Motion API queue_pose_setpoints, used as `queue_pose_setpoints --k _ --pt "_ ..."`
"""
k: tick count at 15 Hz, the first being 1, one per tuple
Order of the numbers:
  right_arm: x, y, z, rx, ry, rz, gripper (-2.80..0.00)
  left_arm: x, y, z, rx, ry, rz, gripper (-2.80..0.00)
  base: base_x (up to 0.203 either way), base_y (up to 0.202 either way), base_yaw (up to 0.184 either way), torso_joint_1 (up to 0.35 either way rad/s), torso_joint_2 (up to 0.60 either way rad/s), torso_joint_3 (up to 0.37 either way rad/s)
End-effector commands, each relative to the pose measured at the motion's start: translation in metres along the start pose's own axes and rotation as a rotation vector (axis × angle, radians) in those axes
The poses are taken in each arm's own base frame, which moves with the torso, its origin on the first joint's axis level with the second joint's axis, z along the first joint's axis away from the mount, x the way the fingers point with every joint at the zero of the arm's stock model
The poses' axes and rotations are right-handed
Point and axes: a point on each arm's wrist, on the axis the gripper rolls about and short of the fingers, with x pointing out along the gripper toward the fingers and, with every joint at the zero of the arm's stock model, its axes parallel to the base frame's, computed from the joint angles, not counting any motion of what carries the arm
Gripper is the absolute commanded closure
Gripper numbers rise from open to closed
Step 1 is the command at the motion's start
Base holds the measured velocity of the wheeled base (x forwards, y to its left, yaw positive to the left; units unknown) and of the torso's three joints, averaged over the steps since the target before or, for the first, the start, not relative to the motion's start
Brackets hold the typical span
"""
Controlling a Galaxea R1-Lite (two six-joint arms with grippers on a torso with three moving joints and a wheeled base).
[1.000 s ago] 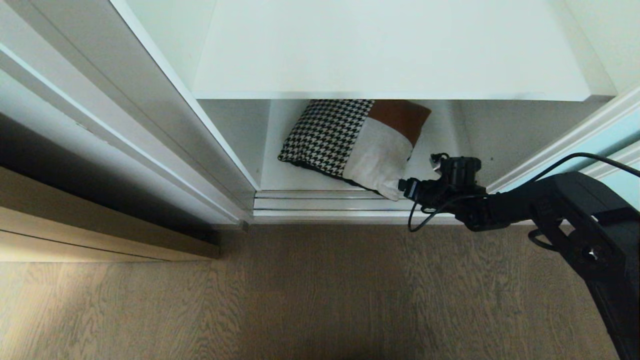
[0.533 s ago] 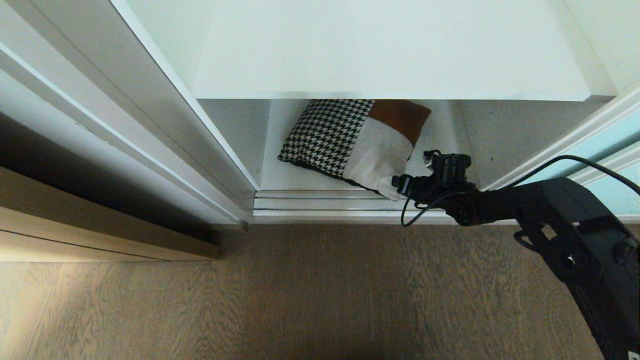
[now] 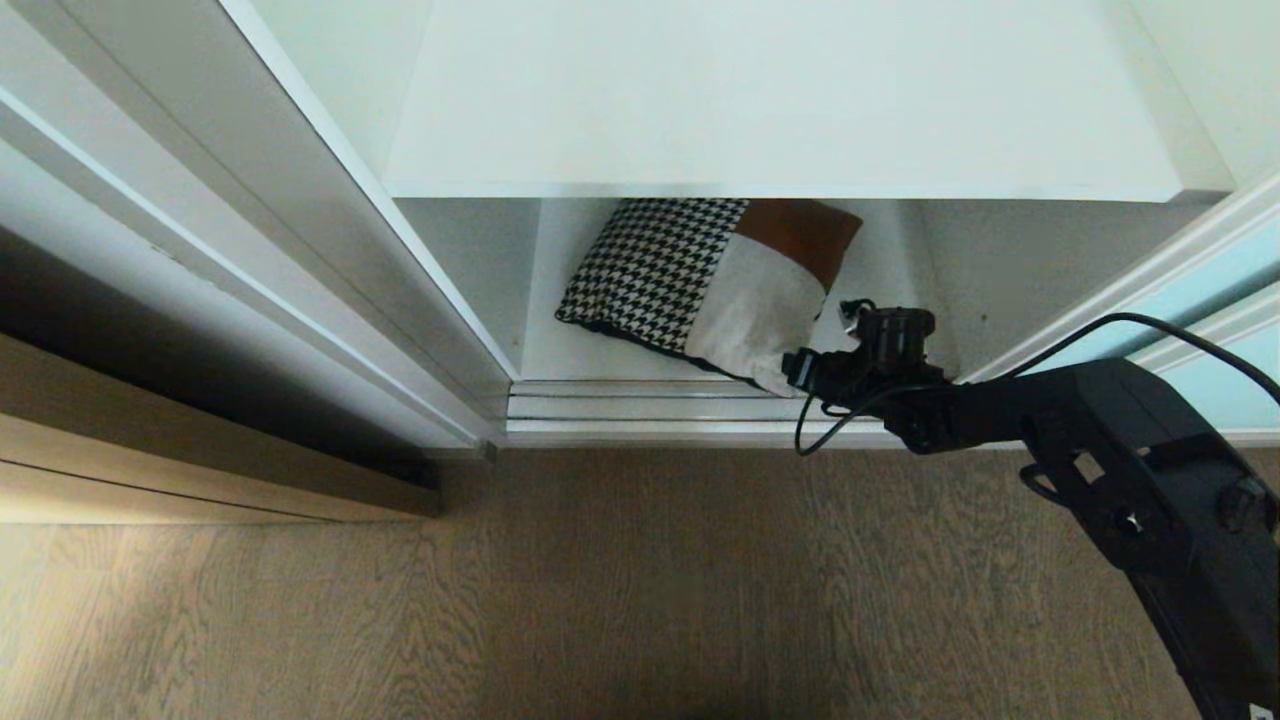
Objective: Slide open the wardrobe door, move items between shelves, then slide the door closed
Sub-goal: Place the pillow on the higher shelf
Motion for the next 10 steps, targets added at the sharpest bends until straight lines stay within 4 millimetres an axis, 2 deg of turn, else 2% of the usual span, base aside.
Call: queue_pose_setpoints --k 1,10 --pt "-0.001 0.002 0.002 0.004 -0.001 0.006 0.0 0.0 0.0 0.0 0.0 0.003 0.0 0.0 0.0 0.0 0.0 0.0 0.0 0.0" --pt "0.003 -0.007 -0.008 0.011 0.016 -0.003 0.0 0.0 0.0 0.0 0.0 0.003 0.0 0.0 0.0 0.0 0.0 0.0 0.0 0.0"
